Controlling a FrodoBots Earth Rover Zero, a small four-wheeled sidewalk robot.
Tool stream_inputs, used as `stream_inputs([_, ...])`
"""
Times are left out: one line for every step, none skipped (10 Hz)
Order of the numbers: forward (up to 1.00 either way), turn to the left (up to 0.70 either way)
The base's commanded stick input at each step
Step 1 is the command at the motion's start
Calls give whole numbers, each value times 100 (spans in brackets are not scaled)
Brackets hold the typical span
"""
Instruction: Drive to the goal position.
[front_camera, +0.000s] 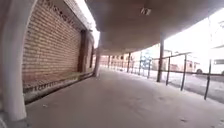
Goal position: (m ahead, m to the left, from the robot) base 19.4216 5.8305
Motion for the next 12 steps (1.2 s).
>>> stream_inputs([70,0])
stream_inputs([70,0])
stream_inputs([70,0])
stream_inputs([70,0])
stream_inputs([70,0])
stream_inputs([70,0])
stream_inputs([70,0])
stream_inputs([70,0])
stream_inputs([70,0])
stream_inputs([70,0])
stream_inputs([70,0])
stream_inputs([70,0])
